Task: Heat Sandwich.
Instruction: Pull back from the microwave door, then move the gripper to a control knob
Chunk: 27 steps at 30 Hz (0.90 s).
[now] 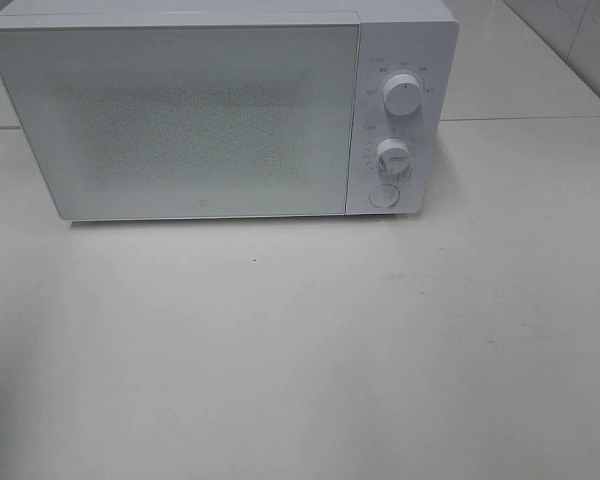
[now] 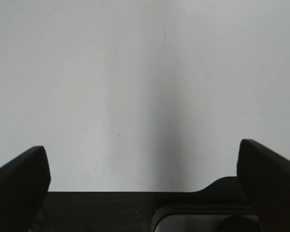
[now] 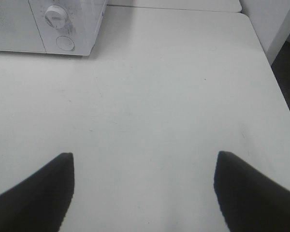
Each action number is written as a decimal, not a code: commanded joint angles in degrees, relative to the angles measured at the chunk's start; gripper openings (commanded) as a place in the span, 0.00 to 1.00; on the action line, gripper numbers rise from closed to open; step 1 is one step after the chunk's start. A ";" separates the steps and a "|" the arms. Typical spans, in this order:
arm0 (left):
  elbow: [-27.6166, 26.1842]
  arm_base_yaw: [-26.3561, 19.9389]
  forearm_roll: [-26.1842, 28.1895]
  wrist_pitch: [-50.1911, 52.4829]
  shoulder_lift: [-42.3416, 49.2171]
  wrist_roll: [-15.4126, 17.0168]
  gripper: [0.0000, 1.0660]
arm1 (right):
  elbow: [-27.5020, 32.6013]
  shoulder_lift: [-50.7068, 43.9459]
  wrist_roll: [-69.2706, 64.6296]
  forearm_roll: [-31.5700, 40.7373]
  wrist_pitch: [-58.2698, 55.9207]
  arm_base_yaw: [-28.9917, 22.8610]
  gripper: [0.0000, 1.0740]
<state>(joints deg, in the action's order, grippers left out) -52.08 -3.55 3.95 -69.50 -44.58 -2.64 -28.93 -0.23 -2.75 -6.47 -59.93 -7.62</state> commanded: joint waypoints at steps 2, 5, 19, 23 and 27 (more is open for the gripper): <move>6.30 -0.34 -0.40 1.20 10.03 0.17 0.95 | 0.17 -1.55 -0.74 -0.11 0.52 0.34 0.71; 9.51 -0.34 -0.40 2.35 13.58 0.06 0.95 | 0.17 -1.55 -0.74 -0.11 0.52 0.34 0.71; 23.49 -0.23 0.23 10.08 36.96 -1.72 0.95 | 0.17 -1.55 -0.74 -0.11 0.52 0.34 0.71; 23.78 -0.23 0.11 10.03 41.54 -1.72 0.95 | 0.17 -1.55 -0.74 -0.11 0.52 0.34 0.71; 23.78 -0.23 0.11 10.03 46.18 -1.72 0.95 | 0.17 -1.55 -0.74 -0.11 0.52 0.34 0.71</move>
<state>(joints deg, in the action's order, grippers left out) -28.53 -3.84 3.90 -60.28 -0.52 -4.24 -28.93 -0.23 -2.75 -6.47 -59.93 -7.62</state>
